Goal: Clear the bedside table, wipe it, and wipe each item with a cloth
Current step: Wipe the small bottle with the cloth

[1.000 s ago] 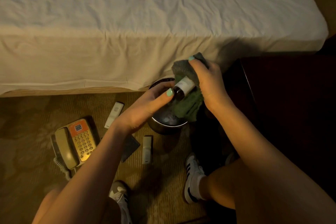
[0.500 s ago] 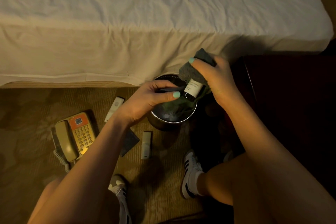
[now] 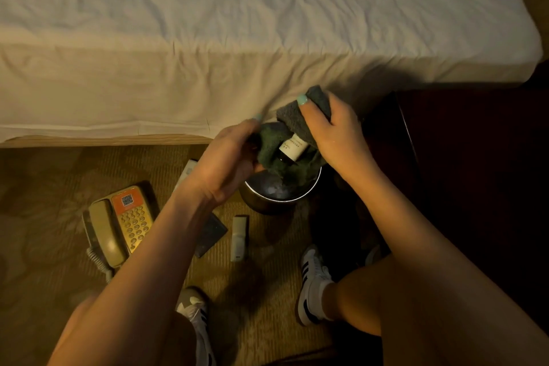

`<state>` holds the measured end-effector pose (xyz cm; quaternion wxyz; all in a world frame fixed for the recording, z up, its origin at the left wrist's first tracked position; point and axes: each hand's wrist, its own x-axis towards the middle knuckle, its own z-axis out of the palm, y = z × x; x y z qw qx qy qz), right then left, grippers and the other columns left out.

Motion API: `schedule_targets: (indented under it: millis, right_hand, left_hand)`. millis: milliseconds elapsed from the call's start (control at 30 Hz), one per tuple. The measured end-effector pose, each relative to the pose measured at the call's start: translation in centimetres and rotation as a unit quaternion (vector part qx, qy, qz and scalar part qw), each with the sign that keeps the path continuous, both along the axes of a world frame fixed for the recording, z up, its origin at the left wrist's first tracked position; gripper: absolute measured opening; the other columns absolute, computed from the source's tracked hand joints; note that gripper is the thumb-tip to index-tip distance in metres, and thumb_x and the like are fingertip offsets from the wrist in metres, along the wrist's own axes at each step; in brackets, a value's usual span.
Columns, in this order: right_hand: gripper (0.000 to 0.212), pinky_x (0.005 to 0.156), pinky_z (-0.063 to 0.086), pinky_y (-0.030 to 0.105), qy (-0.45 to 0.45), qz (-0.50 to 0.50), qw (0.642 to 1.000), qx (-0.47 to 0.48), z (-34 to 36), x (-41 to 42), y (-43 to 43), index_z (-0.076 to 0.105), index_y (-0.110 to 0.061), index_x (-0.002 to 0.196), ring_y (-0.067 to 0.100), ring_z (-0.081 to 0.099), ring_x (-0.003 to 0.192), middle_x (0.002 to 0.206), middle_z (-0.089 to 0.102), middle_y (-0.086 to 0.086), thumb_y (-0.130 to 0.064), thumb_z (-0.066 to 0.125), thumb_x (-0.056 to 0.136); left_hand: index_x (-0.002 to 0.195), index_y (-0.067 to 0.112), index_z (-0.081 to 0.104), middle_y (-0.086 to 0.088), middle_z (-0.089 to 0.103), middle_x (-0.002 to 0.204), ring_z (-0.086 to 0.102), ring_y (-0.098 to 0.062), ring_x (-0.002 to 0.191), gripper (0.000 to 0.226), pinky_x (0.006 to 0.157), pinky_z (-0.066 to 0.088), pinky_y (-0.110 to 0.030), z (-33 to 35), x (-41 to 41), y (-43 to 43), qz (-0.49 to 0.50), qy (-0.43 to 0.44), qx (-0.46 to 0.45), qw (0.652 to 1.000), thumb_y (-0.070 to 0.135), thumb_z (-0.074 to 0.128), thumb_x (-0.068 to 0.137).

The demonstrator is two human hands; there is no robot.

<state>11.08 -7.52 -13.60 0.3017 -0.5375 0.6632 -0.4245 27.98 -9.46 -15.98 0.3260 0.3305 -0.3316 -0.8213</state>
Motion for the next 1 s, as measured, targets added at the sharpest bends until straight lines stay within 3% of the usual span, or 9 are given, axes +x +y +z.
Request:
schedule_targets:
  millis: [67,133,267,333,467,600,700,900,1000]
  right_hand:
    - [0.037,0.059,0.041,0.027,-0.015,-0.001,1.0,0.0,-0.2,0.3,0.0,0.055,0.003,0.082,0.008,0.048,0.065,0.072,0.054,0.012,-0.031,0.056,0.094]
    - [0.035,0.059,0.041,0.031,-0.025,0.009,1.0,0.002,-0.4,0.7,0.0,0.055,-0.001,0.079,0.011,0.049,0.065,0.071,0.053,0.01,-0.034,0.055,0.092]
    - [0.024,0.058,0.041,0.03,-0.048,0.011,0.999,0.012,-0.6,1.3,0.2,0.053,-0.013,0.076,0.009,0.049,0.062,0.066,0.05,-0.001,-0.027,0.055,0.095]
    - [0.023,0.061,0.043,0.027,-0.076,-0.001,0.997,0.009,-0.6,1.3,0.2,0.055,-0.014,0.077,0.008,0.052,0.064,0.067,0.053,-0.002,-0.026,0.052,0.097]
    - [0.022,0.061,0.043,0.015,-0.06,0.008,0.998,0.017,-0.9,1.4,0.2,0.052,-0.021,0.079,-0.004,0.053,0.063,0.071,0.054,-0.007,-0.026,0.046,0.1]
    - [0.027,0.058,0.04,0.015,-0.022,0.016,0.999,0.02,-0.4,1.1,0.2,0.049,-0.023,0.075,-0.005,0.049,0.059,0.067,0.05,-0.008,-0.026,0.045,0.101]
    - [0.033,0.07,0.047,0.03,0.0,0.019,0.998,0.061,-0.3,0.9,-0.1,0.058,-0.011,0.082,0.006,0.057,0.072,0.073,0.057,-0.001,-0.034,0.043,0.101]
    - [0.05,0.091,0.05,0.043,-0.002,0.051,0.988,0.147,-0.6,0.4,-0.1,0.063,-0.013,0.104,0.016,0.062,0.095,0.097,0.067,0.005,-0.054,0.034,0.098]
    - [0.046,0.095,0.05,0.045,-0.05,0.072,0.981,0.175,-0.3,-0.3,-0.2,0.066,-0.02,0.105,0.016,0.065,0.1,0.101,0.07,0.002,-0.058,0.044,0.093]
  left_hand:
    - [0.072,0.015,0.071,0.0,0.067,0.074,0.064,-0.008,0.07,0.016,0.06,0.052,-0.021,0.0,0.3,0.0,-0.025,-0.004,-0.052,0.998,0.02,0.06,0.082]
    - [0.066,0.017,0.069,0.0,0.067,0.075,0.065,-0.01,0.072,0.006,0.062,0.052,-0.021,-0.2,0.4,0.1,-0.043,0.007,-0.077,0.996,0.02,0.073,0.068]
    - [0.075,0.018,0.06,-0.003,0.069,0.089,0.067,-0.016,0.086,0.036,0.072,0.055,-0.026,-0.9,-0.2,0.2,-0.047,-0.018,-0.096,0.994,0.028,0.089,0.057]
    - [0.088,0.015,0.056,0.0,0.07,0.092,0.068,-0.014,0.09,0.043,0.075,0.054,-0.026,-1.0,-0.7,0.4,-0.039,-0.041,-0.087,0.995,0.031,0.085,0.06]
    - [0.128,0.009,0.052,-0.009,0.066,0.122,0.062,-0.022,0.116,0.053,0.104,0.045,-0.041,-1.0,-1.9,1.4,-0.07,-0.078,-0.091,0.99,0.036,0.065,0.084]
    - [0.123,0.01,0.055,-0.01,0.067,0.12,0.063,-0.023,0.114,0.035,0.099,0.05,-0.039,-0.6,-2.1,1.6,-0.07,-0.096,-0.145,0.982,0.028,0.057,0.094]
    - [0.116,0.016,0.057,-0.006,0.068,0.115,0.065,-0.019,0.109,0.025,0.096,0.052,-0.037,-0.6,-2.3,1.8,-0.04,-0.148,-0.199,0.968,0.027,0.057,0.093]
    - [0.121,0.012,0.052,0.011,0.064,0.105,0.061,0.003,0.098,0.039,0.083,0.049,-0.019,-1.4,-2.5,1.7,0.008,-0.297,-0.355,0.886,0.04,0.056,0.094]
    - [0.119,0.016,0.054,0.008,0.066,0.103,0.062,-0.003,0.098,0.043,0.082,0.05,-0.026,-1.2,-2.5,1.6,0.034,-0.316,-0.38,0.869,0.049,0.052,0.091]
